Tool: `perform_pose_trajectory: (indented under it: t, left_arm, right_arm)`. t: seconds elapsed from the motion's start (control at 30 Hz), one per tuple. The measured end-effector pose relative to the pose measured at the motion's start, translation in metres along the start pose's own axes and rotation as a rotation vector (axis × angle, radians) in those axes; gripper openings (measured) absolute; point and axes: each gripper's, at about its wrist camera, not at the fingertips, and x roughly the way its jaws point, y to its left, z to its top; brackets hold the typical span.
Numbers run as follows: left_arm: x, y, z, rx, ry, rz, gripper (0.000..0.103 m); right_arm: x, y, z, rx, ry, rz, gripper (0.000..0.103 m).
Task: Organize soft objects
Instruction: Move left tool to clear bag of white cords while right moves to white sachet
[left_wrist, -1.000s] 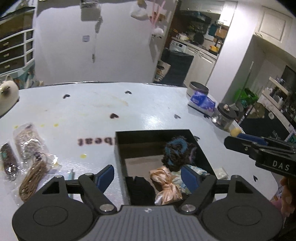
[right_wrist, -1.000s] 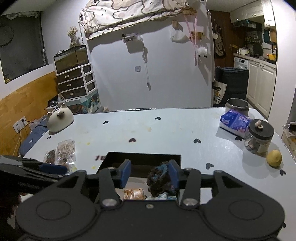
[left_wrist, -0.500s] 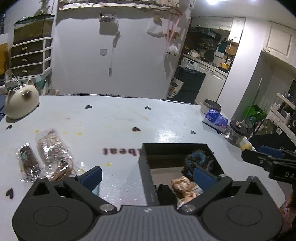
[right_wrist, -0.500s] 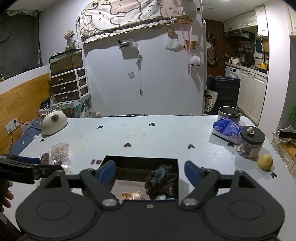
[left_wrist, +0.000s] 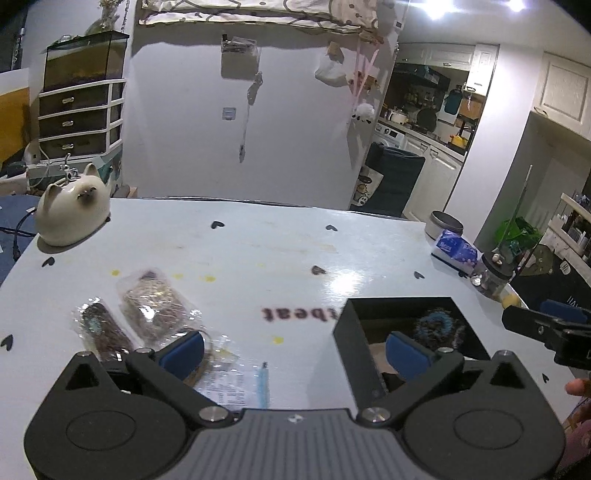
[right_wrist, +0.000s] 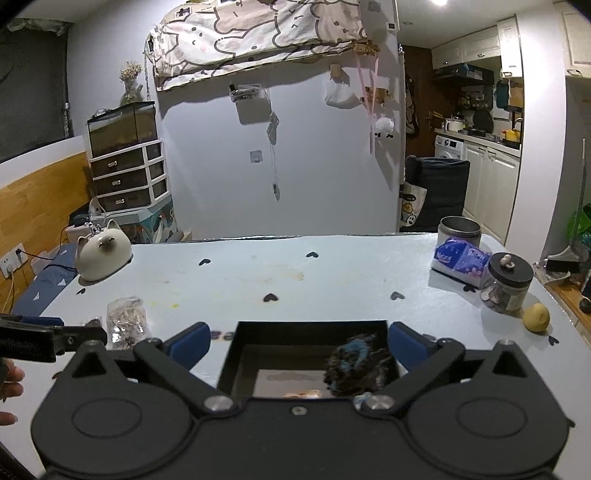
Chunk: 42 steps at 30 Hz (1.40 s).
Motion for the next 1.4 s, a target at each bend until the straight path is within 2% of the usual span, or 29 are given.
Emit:
perform_pose_trajectory:
  t: [0.43,0.8,0.9,1.03,1.27,1.33,1.4]
  left_arm:
    - [-0.007,0.074,0.011,0.021,-0.002,0.007,0.103]
    - [0.01,0.135,0.023,0.125,0.034,-0.026,0.103]
    - [0.022,0.15,0.028,0.15,0.056,-0.037,0.103]
    - [0.044,0.166,0.037,0.182,0.088,-0.091,0.103]
    - [0.093,0.184,0.055,0.29,0.171,-0.164,0.103]
    - [0.106,0.189,0.059,0.302,0.193,-0.193,0.103]
    - [0.119,0.191,0.063,0.299,0.222,-0.203,0.103]
  right_arm:
    - [0.019,0.072,-0.001,0.013,0.021,-0.004,0.103]
    - [0.044,0.126,-0.006,0.015,0.06,-0.004,0.103]
    - [0.054,0.138,-0.008,0.006,0.086,-0.008,0.103]
    - [0.069,0.151,-0.011,-0.013,0.135,-0.018,0.103]
    - [0.097,0.168,-0.014,-0.067,0.208,-0.04,0.102]
    - [0.108,0.173,-0.018,-0.085,0.243,-0.039,0.091]
    - [0.121,0.179,-0.024,-0.109,0.292,-0.033,0.089]
